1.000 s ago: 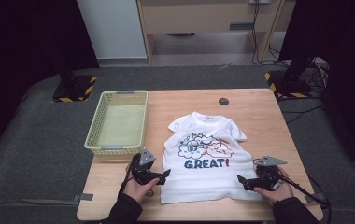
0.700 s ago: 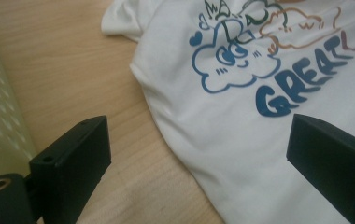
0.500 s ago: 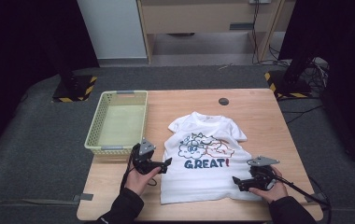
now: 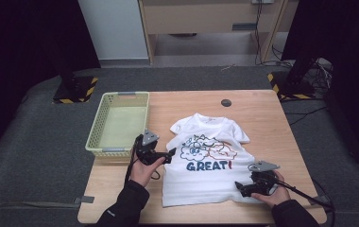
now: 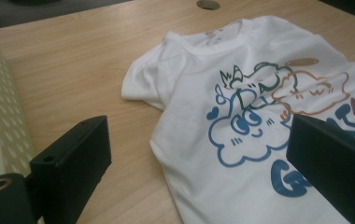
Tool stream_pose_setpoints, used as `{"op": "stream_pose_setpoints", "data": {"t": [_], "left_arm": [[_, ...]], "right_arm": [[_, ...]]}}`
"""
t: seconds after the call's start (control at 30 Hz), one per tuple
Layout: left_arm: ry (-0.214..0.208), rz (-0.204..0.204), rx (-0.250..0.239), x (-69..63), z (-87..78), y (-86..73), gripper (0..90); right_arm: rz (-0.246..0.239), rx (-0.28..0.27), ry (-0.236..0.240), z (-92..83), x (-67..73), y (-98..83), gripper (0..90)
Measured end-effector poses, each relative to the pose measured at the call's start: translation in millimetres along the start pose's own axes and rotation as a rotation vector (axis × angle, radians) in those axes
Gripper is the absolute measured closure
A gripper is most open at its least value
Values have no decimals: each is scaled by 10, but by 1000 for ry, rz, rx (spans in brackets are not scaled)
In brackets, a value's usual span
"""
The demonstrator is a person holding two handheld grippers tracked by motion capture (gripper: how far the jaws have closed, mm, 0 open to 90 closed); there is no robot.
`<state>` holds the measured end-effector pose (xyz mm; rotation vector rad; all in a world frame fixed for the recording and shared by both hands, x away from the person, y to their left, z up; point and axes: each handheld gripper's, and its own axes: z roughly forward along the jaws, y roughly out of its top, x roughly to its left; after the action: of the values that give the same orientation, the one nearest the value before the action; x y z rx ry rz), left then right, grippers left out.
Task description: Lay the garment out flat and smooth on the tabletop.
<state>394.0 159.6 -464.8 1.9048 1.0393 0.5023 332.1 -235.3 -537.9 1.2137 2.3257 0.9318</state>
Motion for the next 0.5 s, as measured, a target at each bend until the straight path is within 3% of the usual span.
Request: {"op": "stream_pose_setpoints", "data": {"t": [0.5], "left_arm": [[20,-22,-12,86,179,230,70]], "right_arm": [[-2,6,-4,-25,8,-23,30]]}}
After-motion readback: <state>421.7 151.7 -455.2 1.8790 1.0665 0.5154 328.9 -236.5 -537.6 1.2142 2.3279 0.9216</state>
